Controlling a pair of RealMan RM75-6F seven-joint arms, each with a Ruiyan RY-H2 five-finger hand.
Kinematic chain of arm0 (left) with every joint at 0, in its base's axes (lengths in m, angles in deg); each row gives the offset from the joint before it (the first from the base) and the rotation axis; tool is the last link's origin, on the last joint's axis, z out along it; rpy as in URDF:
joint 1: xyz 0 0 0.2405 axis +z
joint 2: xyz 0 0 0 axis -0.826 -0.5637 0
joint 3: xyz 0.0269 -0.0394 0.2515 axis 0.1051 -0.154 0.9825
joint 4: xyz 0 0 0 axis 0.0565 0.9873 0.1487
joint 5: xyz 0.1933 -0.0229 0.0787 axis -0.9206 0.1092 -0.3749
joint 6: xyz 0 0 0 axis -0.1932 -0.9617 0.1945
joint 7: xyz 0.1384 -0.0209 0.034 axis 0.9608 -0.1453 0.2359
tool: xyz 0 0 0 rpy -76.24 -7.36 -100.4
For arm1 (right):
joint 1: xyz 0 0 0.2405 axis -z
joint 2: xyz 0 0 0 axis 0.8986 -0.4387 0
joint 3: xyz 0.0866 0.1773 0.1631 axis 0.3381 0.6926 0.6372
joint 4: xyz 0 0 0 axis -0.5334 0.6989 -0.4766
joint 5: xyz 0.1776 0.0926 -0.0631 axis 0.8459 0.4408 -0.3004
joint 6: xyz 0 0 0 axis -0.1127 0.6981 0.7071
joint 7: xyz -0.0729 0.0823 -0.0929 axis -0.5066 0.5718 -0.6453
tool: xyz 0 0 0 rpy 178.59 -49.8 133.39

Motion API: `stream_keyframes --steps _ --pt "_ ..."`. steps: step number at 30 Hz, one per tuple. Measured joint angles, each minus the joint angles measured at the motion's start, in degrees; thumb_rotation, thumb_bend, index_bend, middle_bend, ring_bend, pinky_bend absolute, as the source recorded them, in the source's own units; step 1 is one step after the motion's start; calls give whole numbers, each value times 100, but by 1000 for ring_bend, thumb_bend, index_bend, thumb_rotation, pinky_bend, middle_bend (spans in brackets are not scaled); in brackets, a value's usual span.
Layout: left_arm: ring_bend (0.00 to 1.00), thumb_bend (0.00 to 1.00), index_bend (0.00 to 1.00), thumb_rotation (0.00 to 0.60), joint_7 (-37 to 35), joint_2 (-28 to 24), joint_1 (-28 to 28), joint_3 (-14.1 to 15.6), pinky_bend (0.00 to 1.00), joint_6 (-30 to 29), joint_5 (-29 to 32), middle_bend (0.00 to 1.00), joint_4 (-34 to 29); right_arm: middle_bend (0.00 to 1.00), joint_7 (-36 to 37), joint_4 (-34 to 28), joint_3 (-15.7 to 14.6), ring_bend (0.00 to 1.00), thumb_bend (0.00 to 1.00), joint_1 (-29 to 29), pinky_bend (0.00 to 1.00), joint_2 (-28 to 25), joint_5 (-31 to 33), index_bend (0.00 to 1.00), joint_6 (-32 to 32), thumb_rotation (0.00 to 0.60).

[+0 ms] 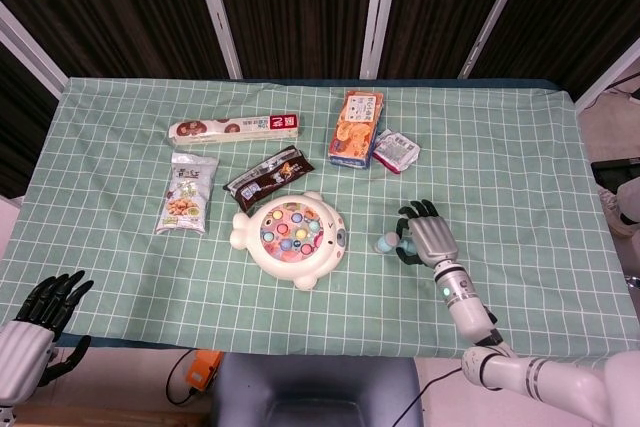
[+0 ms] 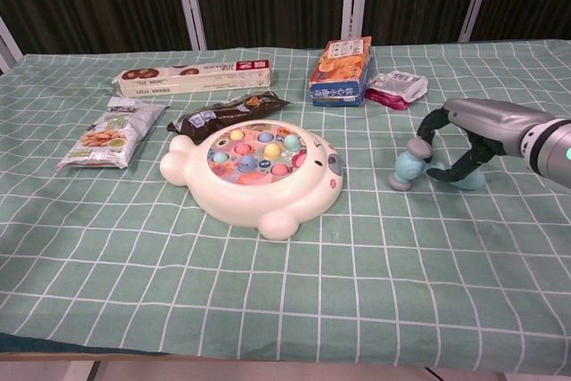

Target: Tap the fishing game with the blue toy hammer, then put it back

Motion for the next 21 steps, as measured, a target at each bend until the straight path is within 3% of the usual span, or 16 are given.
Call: stream_keyframes --steps 21 --pt "20 389 0 600 -17 -2 12 3 93 -41 -22 12 10 313 43 94 -48 133 495 -45 1 58 68 659 -31 600"
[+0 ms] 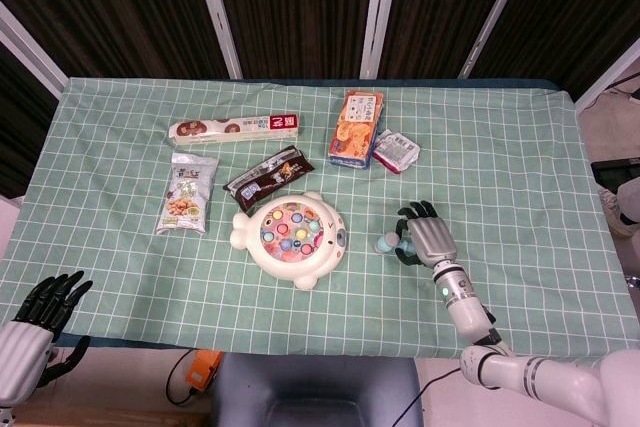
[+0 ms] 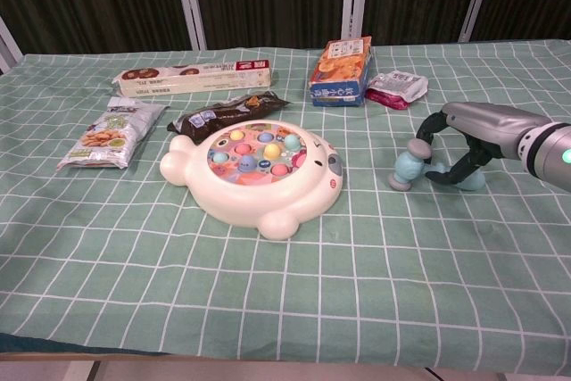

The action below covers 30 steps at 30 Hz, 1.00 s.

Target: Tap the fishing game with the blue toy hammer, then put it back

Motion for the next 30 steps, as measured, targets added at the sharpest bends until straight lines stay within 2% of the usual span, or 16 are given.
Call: stream_keyframes --steps 5,7,10,13,19,30 --pt "20 389 0 600 -2 0 3 0 93 -3 2 12 1 342 10 26 -4 167 506 -3 88 24 -23 710 35 600" --pt "20 389 0 600 -1 -1 3 0 93 -5 0 12 2 377 13 49 -5 215 517 -1 192 41 -47 750 70 600" --pt "20 389 0 600 0 1 4 0 92 -6 -1 12 3 444 6 78 -13 341 532 2 425 67 -67 807 98 600" --pt "20 388 0 600 -2 1 3 0 93 -5 -2 12 1 494 -53 95 -26 469 547 -4 558 81 -55 836 102 600" --pt "20 388 0 600 0 2 5 2 92 -9 -6 12 2 552 -181 129 -45 564 552 -19 647 115 -8 862 121 600" --pt "20 389 0 600 -6 1 3 3 93 -5 -8 12 4 626 -321 235 -35 653 568 -32 741 216 15 943 223 600"
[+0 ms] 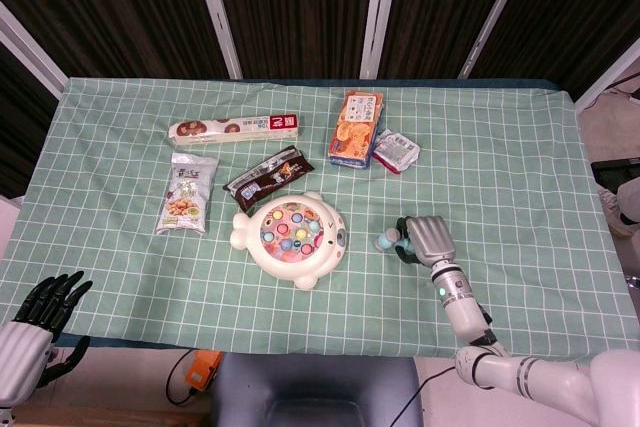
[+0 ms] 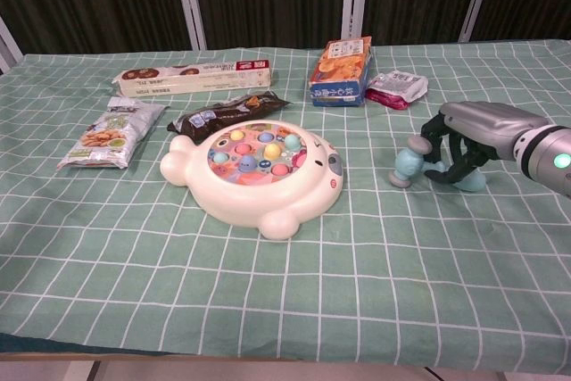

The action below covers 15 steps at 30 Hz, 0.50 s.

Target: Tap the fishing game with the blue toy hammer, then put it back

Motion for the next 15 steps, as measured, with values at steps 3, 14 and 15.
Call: stream_keyframes --steps 3,14,15 --pt "20 388 0 600 1 1 1 0 92 1 2 12 -1 643 -49 18 -8 677 568 -6 763 14 3 958 0 600" --pt "20 388 0 600 -33 -8 -7 -3 92 4 7 12 1 702 87 314 -21 748 567 14 850 240 -215 1000 119 600" --pt "20 388 0 600 -40 -9 -8 -4 92 4 9 12 2 708 88 347 -28 758 565 16 863 258 -237 1000 119 600"
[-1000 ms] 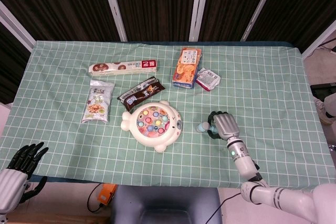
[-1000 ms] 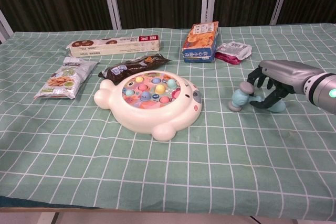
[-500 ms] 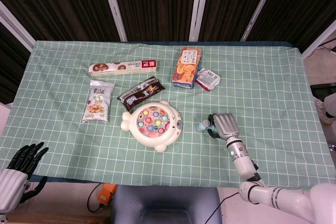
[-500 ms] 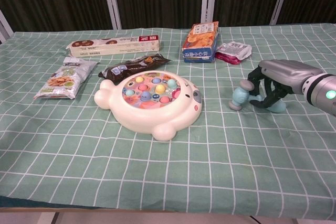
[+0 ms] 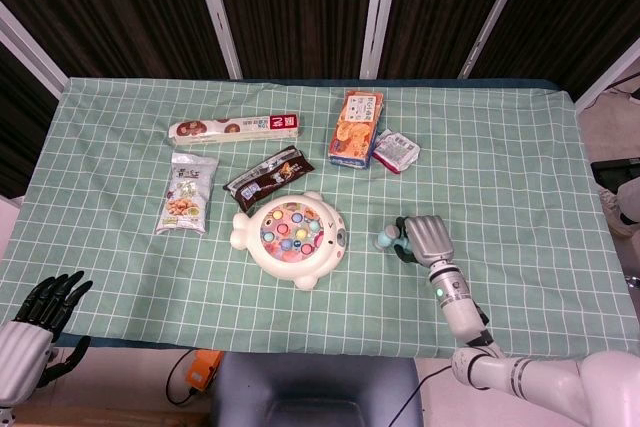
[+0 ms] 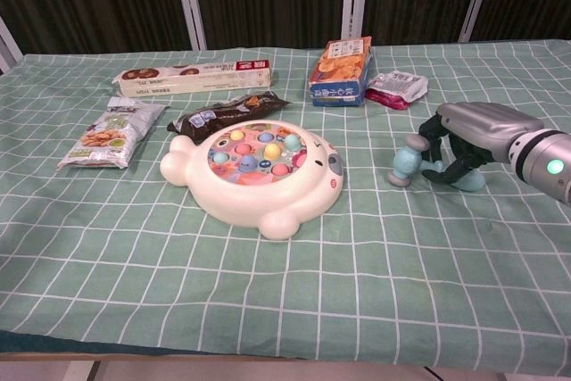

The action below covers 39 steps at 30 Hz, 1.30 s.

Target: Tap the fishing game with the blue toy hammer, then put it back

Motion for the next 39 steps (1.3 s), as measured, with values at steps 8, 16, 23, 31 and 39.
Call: stream_keyframes --steps 8,16,23,31,39 --pt "20 389 0 600 -25 -8 -16 -3 93 16 3 12 0 746 78 153 -45 820 567 15 928 46 -191 1000 3 600" --pt "19 389 0 600 -32 -8 -31 -6 92 45 16 12 2 763 250 179 -77 837 580 -1 947 -33 -347 1000 -182 600" --pt "20 389 0 600 -47 -12 -47 -12 93 67 31 12 -1 763 281 -181 1 838 581 -27 947 -335 -488 1000 -134 600" --pt "19 389 0 600 -57 -15 -56 -8 92 75 22 12 -12 763 -145 -1096 118 837 576 -126 947 -817 -599 1000 26 600" --pt "20 389 0 600 -112 -32 -57 10 92 45 -19 12 11 763 -1530 -2458 379 837 572 -475 947 -1149 -259 1000 260 600"
